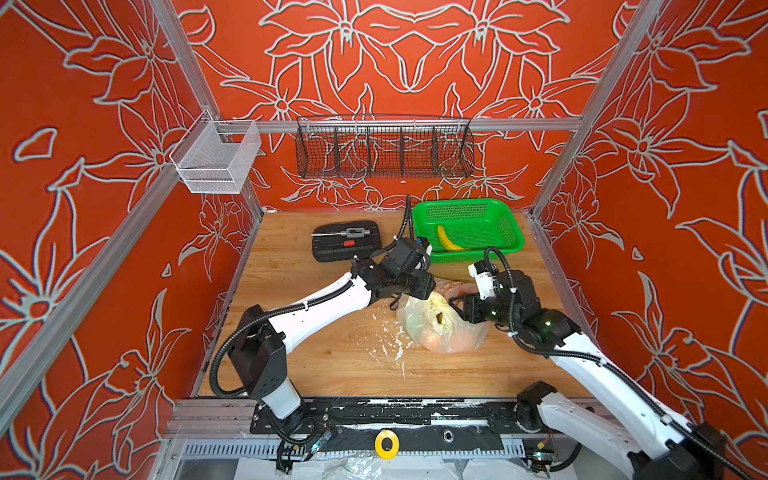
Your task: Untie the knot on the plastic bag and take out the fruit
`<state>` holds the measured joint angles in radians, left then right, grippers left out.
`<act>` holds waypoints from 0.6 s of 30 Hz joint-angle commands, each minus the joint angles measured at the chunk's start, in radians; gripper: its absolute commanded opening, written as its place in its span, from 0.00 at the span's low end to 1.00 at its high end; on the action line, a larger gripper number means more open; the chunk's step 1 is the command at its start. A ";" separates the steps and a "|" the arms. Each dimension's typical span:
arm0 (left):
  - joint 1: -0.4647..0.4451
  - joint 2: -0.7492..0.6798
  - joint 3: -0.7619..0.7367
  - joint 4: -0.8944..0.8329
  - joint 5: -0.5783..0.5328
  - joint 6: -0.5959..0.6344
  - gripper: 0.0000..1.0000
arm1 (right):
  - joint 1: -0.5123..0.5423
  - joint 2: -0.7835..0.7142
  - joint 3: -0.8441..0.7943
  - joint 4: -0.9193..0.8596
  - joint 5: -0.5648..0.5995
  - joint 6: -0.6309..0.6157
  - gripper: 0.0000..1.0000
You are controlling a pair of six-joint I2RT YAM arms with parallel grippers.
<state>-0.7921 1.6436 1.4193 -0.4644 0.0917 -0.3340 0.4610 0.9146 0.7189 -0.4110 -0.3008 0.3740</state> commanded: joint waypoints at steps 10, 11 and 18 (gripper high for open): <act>-0.004 0.156 0.087 -0.137 0.070 0.049 0.61 | 0.052 0.131 -0.001 -0.028 -0.010 -0.047 0.58; -0.004 0.163 0.087 -0.140 0.072 0.049 0.61 | 0.054 0.141 -0.001 -0.032 0.000 -0.049 0.58; -0.004 0.211 0.088 -0.173 0.046 0.019 0.51 | 0.057 0.191 -0.007 -0.040 0.023 -0.056 0.52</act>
<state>-0.7929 1.8336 1.4906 -0.5976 0.1364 -0.3107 0.5083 1.0950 0.7189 -0.4294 -0.3065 0.3351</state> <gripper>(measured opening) 0.528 0.526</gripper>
